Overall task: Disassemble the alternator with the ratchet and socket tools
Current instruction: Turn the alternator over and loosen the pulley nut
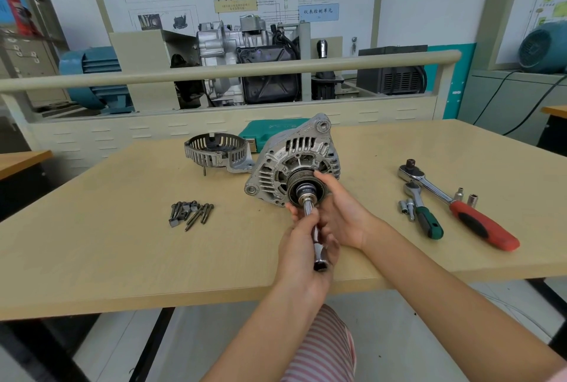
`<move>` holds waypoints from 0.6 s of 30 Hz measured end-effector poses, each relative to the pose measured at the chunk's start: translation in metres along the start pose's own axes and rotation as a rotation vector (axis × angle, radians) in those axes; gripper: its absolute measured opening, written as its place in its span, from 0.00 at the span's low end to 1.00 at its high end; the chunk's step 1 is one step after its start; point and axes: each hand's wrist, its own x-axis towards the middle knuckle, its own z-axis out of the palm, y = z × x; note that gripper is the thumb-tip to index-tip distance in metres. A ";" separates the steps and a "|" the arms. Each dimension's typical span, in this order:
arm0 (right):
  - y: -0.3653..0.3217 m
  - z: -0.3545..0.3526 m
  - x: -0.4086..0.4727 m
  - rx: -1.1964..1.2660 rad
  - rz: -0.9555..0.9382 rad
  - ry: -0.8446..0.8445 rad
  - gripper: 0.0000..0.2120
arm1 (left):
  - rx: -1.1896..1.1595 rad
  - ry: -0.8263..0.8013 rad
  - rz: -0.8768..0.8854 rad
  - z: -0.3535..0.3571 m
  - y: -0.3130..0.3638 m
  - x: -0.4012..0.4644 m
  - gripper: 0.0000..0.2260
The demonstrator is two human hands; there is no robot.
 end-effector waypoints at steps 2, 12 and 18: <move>0.000 0.000 0.000 0.020 0.010 -0.001 0.28 | -0.010 0.009 -0.026 -0.001 0.001 -0.001 0.06; 0.000 0.000 0.001 0.083 0.009 -0.023 0.30 | 0.024 -0.037 -0.164 -0.004 0.008 -0.005 0.10; 0.000 -0.002 0.003 0.069 -0.002 0.004 0.29 | -0.111 -0.038 -0.219 -0.005 0.012 -0.003 0.12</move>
